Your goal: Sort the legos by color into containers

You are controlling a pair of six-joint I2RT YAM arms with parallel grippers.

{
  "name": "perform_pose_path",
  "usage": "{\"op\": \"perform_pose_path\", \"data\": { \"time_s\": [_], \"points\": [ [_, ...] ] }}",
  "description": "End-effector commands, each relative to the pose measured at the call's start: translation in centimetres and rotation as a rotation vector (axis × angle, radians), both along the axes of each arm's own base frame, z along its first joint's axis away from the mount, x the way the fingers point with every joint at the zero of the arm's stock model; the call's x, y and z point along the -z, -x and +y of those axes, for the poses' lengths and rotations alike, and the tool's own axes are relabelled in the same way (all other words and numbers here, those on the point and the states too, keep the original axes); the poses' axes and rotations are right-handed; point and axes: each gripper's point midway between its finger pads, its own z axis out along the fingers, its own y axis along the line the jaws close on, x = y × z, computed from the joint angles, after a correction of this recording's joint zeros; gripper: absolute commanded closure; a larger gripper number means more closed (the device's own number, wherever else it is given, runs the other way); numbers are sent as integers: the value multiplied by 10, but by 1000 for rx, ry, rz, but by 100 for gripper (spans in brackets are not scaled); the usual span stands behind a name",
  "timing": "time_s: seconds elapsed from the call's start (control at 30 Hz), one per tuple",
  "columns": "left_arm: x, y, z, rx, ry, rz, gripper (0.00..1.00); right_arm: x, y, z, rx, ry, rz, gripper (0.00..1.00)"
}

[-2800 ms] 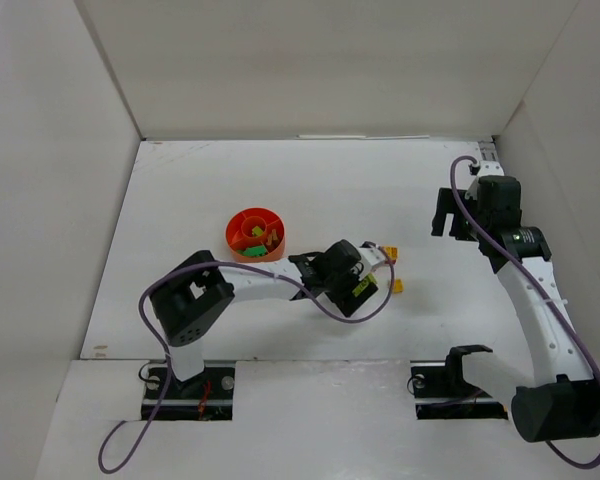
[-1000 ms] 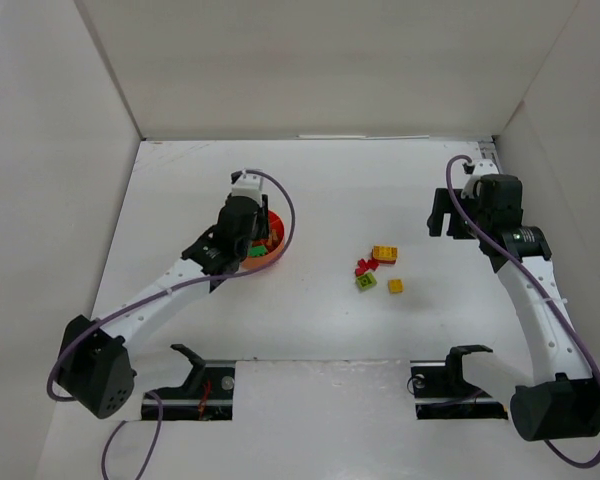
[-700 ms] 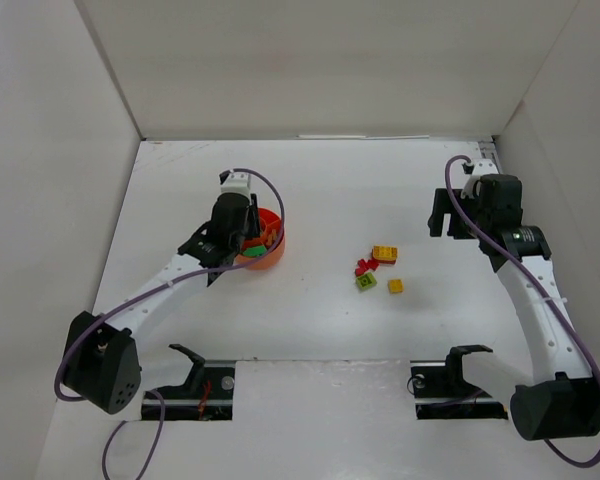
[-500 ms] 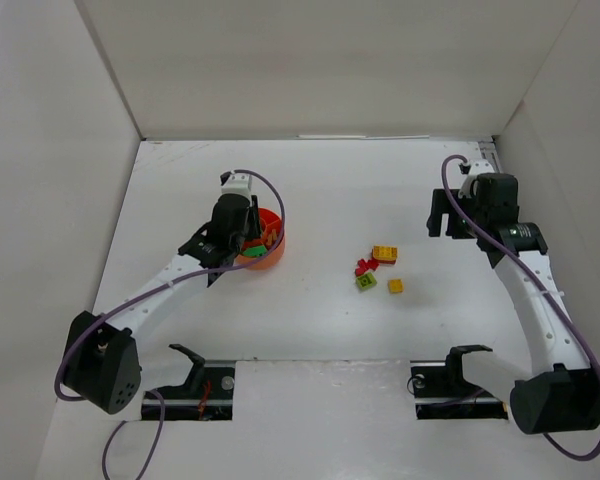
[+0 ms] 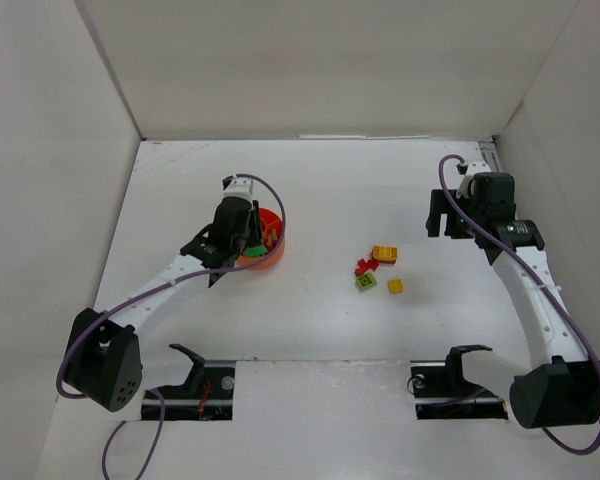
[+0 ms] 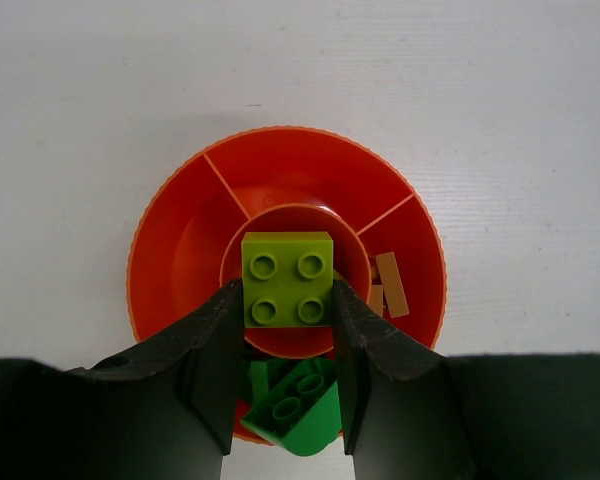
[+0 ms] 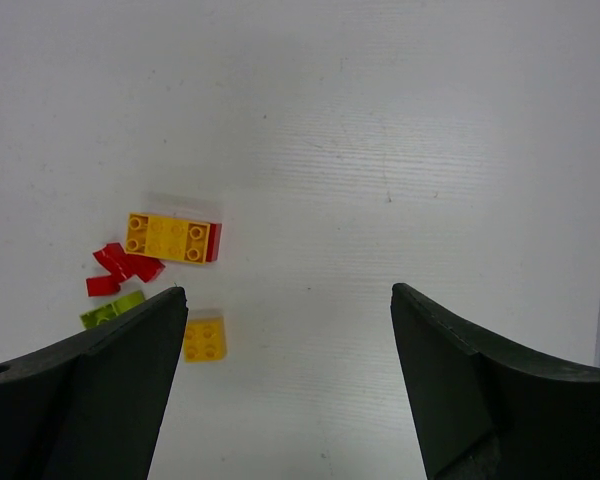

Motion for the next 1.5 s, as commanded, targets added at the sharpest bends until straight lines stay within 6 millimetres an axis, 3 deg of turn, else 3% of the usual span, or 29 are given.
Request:
{"op": "perform_pose_path", "data": {
  "time_s": [0.0, 0.03, 0.23, 0.43, 0.5, 0.57, 0.6, 0.63, 0.67, 0.77, 0.8, 0.9, 0.93, 1.07, 1.2, 1.33, 1.47],
  "points": [
    [3, 4, 0, -3, 17, 5, 71, -15, -8, -4, 10, 11, -55, 13],
    [-1, 5, 0, -7, 30, -3, 71, -15, -8, -4, 4, 18, -56, 12],
    [-4, 8, -3, 5, 55, -7, 49, -11, -7, -1, -2, 26, -47, 12],
    [-19, 8, -7, 22, 84, -40, 43, -10, 1, 13, -14, 57, -34, 12],
    [-33, 8, -7, 23, 101, -72, 24, -4, 6, 28, -40, 54, -5, 12],
    [-60, 6, -9, 14, 151, -121, 14, 1, 10, 42, -55, 64, 3, 12],
    [-66, 7, -9, 6, 169, -123, 2, 5, 11, 50, -65, 50, 15, 12],
    [-72, 8, -7, -12, 186, -127, 0, 13, 14, 58, -80, 45, 39, 12],
    [-88, 7, -5, -41, 217, -151, 0, 19, 21, 72, -116, 45, 52, 12],
    [-94, 11, 9, -182, 279, -118, 0, 40, 26, 106, -155, 9, 96, 13],
    [-94, 12, 13, -225, 294, -109, 0, 50, 36, 125, -206, 8, 121, 13],
    [-91, 23, 35, -390, 329, -81, 0, 75, 41, 151, -213, 13, 183, 13],
    [-81, 29, 41, -426, 315, -45, 0, 81, 47, 166, -261, 26, 196, 13],
    [-73, 42, 50, -490, 339, -14, 0, 125, 49, 175, -244, 101, 296, 13],
    [-67, 55, 61, -547, 344, 10, 0, 134, 41, 182, -244, 102, 298, 13],
    [-82, 63, 70, -565, 379, -37, 0, 150, 43, 181, -242, 124, 329, 13],
    [-89, 65, 66, -542, 420, -56, 0, 157, 41, 180, -235, 139, 339, 22]
  ]
}}
